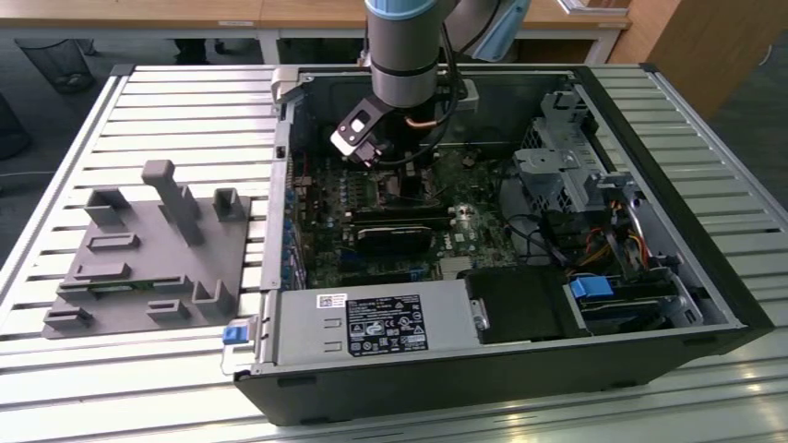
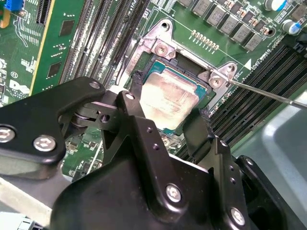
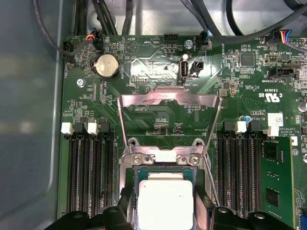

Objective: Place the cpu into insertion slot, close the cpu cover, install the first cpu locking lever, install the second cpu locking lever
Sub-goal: 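Place the cpu into insertion slot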

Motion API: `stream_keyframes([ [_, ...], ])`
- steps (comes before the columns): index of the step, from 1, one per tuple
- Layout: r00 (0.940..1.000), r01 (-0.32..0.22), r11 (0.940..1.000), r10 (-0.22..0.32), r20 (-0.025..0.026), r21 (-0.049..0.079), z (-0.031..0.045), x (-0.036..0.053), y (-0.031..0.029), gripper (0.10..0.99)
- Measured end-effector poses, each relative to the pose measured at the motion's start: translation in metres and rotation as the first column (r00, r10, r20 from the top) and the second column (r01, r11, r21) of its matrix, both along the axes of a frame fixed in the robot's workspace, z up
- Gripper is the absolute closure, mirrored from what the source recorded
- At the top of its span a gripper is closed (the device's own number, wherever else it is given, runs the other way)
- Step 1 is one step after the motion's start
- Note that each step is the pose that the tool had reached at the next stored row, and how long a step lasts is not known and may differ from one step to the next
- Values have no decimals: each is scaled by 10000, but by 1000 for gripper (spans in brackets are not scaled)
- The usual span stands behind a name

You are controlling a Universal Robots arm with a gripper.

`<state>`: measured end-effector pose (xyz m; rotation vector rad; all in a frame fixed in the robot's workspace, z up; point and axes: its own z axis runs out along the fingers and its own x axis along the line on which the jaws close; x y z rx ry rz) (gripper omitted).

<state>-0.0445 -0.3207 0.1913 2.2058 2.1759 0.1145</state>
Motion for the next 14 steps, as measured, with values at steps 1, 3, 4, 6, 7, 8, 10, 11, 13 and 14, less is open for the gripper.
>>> stream_keyframes([
  [1,10000,-1,10000,1,0,-1,0,0,0,471],
  [3,10000,-1,10000,1,-1,-2,1,0,0,471],
  [4,10000,-1,10000,1,-2,-3,1,0,-1,471],
  [6,10000,0,10000,0,-3,-4,5,0,-1,471],
  [7,10000,0,10000,0,-2,-4,11,0,-1,471],
  [8,10000,-1,10000,1,-2,-3,19,0,-1,471],
  [10,10000,-2,10000,2,-5,-1,33,1,-1,471],
  [11,10000,-2,10000,2,-14,0,45,2,-1,471],
  [13,10000,-1,10000,1,-46,0,71,5,-1,471],
  [14,10000,-1,10000,1,-68,1,86,7,-1,471],
])
